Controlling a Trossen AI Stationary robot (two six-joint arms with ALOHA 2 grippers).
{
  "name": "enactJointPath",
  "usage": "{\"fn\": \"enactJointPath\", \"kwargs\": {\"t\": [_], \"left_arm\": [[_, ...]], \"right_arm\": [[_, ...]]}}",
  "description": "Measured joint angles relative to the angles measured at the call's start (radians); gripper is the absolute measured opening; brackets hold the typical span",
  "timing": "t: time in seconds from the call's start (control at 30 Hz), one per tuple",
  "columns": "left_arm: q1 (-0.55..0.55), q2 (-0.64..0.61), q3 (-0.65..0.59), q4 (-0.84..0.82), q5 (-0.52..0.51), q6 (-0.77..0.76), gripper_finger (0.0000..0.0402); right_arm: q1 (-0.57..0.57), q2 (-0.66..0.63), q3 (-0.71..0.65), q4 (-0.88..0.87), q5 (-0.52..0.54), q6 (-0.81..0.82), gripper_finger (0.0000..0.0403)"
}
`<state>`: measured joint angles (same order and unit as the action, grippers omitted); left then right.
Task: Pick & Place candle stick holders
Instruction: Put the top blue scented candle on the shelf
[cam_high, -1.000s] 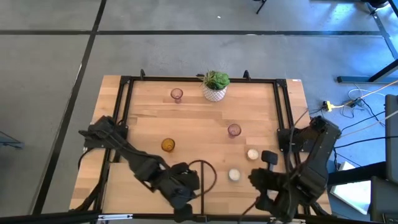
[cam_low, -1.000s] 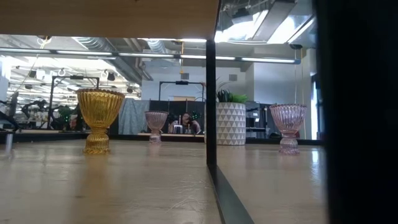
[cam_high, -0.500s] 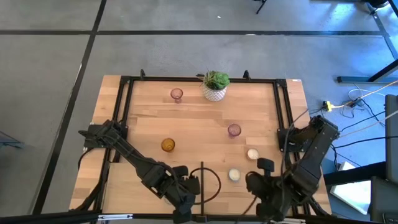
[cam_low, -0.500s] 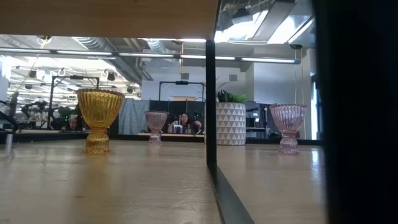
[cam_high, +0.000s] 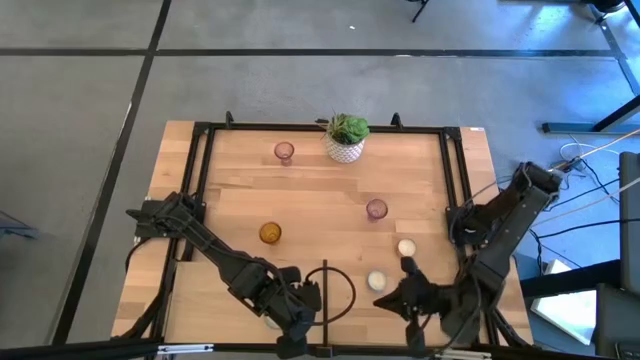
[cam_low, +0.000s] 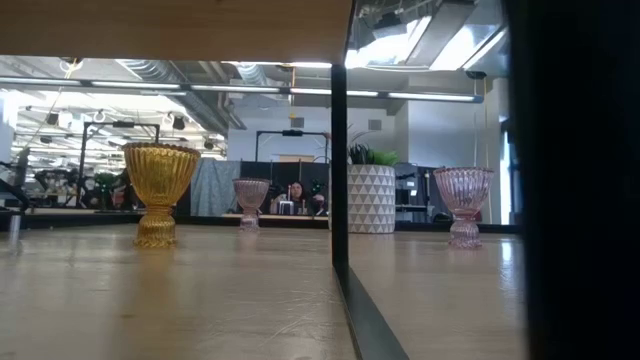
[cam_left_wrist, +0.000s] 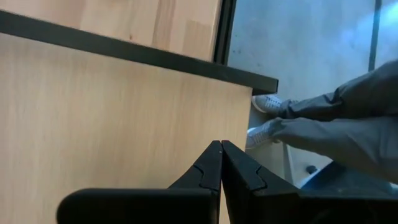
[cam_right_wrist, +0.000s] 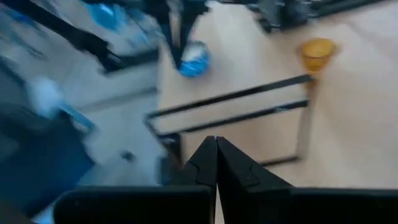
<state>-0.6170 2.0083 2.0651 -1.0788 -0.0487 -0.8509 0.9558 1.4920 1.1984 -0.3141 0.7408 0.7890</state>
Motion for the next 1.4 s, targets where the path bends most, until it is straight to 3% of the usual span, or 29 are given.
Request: {"fn": "enactJointPath", "kwargs": {"t": [0.13, 0.3, 0.53, 0.93, 1.4], "left_arm": [[0.004, 0.000, 0.000, -0.032, 0.022, 0.006, 0.0002], [0.023, 0.000, 0.000, -0.134, 0.066, 0.052, 0.0001], [0.039, 0.000, 0.000, -0.114, 0.132, 0.077, 0.0001], [0.008, 0.058, 0.002, -0.102, 0.127, 0.104, 0.0002], [-0.031, 0.068, 0.003, -0.243, 0.142, 0.058, 0.0002]], "right_arm": [[0.000, -0.040, -0.106, 0.230, -0.008, -0.065, 0.0003], [-0.012, -0.042, -0.104, 0.189, -0.056, -0.086, 0.0003], [-0.013, -0.071, -0.102, 0.108, -0.063, -0.056, 0.0003], [-0.029, -0.088, -0.102, 0.062, -0.064, -0.053, 0.0003], [-0.033, -0.090, -0.102, 0.048, -0.064, -0.045, 0.0004]]}}
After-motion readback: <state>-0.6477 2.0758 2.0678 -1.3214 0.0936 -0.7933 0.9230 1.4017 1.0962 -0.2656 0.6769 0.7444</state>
